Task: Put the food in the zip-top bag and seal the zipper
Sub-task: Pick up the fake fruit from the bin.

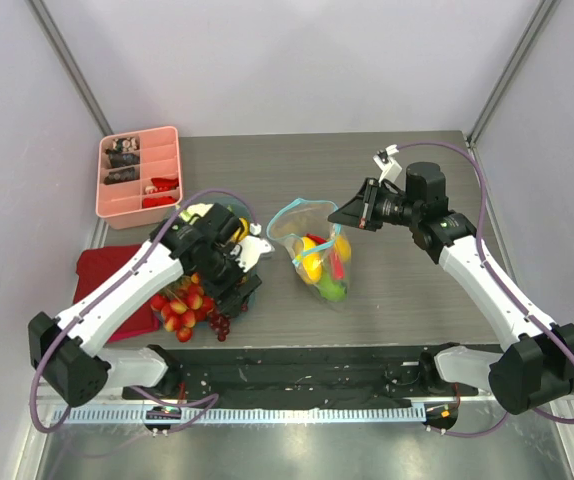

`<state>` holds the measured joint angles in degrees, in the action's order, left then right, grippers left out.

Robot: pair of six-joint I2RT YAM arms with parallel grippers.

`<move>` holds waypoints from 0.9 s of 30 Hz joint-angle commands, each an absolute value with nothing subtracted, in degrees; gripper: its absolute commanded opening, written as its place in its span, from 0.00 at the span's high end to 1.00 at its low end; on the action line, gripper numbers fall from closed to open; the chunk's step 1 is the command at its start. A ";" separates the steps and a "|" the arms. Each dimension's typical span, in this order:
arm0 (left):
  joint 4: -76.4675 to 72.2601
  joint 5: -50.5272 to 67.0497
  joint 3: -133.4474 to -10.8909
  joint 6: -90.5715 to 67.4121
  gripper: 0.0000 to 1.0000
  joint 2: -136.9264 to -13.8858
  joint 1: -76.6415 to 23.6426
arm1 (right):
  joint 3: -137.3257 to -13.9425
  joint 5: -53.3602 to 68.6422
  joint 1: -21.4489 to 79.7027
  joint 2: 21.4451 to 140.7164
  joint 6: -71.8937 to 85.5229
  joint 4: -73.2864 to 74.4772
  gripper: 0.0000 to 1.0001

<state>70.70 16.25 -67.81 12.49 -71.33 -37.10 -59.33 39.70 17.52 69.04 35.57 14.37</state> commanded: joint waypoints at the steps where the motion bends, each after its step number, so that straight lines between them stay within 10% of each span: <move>1: 71.27 12.58 -67.24 13.27 0.25 -74.08 -39.72 | -59.77 39.46 17.49 68.47 33.49 12.74 0.99; 16: 65.92 4.48 -64.33 12.30 0.29 -79.80 -42.71 | -59.77 39.82 17.40 68.91 33.57 12.66 0.99; 27: 71.09 7.03 -66.96 11.78 0.85 -80.78 -42.72 | -59.77 39.64 17.40 69.08 33.66 12.66 0.99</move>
<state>68.93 5.39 -64.31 11.18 -81.34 -42.57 -59.33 39.53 17.52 69.04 34.35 15.03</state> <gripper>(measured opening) 0.228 0.021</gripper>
